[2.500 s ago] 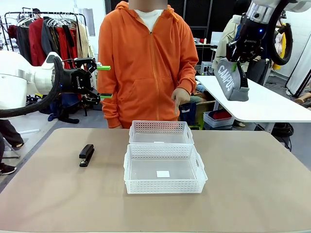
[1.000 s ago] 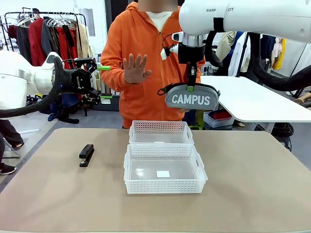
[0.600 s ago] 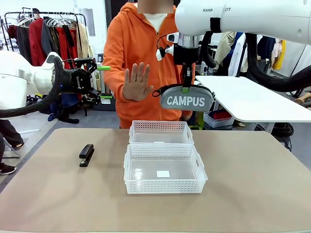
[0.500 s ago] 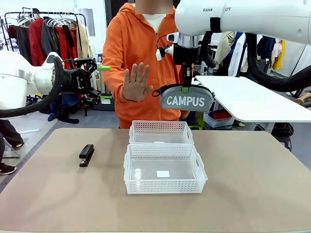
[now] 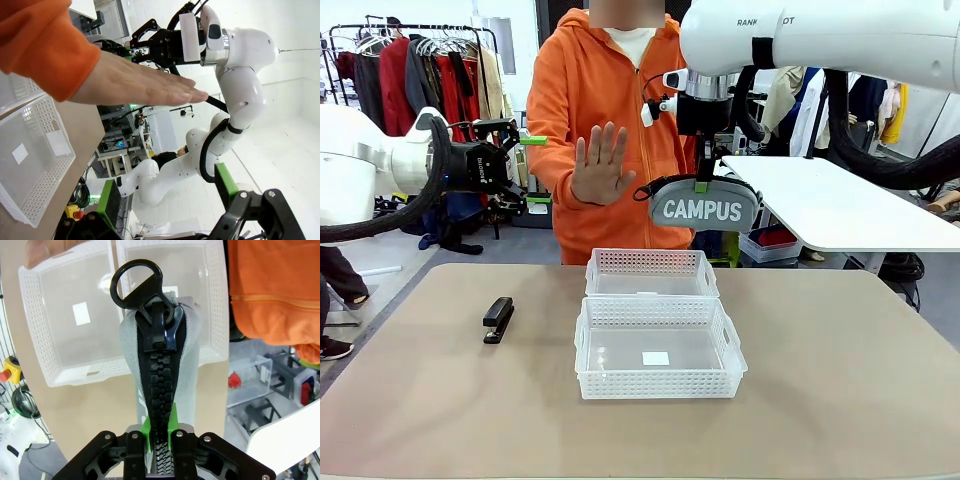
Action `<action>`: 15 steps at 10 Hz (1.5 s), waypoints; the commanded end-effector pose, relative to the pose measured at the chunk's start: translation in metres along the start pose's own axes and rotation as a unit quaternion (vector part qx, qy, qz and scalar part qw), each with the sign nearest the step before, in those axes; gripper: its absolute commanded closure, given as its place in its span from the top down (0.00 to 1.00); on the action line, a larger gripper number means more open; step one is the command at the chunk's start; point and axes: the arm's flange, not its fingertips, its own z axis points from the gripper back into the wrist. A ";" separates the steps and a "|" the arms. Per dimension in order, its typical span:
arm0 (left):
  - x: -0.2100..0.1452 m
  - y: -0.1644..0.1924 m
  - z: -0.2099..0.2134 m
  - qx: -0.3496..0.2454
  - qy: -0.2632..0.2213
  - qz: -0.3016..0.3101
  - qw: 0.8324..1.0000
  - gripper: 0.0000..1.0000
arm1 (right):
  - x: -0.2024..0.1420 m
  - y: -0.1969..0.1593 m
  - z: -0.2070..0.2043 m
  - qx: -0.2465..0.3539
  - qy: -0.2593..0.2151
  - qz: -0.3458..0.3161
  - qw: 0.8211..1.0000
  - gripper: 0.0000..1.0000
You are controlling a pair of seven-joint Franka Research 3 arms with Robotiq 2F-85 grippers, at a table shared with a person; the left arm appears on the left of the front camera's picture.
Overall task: Distribute items into two baskets.
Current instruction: Move the picked Pencil pouch towards the Organizing basket indicated by the person, stopping as directed, then place the picked Pencil pouch into the Organizing basket as instructed by the person.
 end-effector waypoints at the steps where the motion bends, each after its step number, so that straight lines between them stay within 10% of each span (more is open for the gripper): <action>1: 0.000 -0.002 0.001 0.000 -0.002 -0.001 1.000 1.00 | 0.000 0.000 0.003 -0.004 -0.001 0.001 1.000 0.00; 15: 0.000 -0.002 0.001 0.000 -0.002 -0.001 1.000 1.00 | 0.000 0.000 0.003 -0.004 -0.001 0.001 1.000 0.00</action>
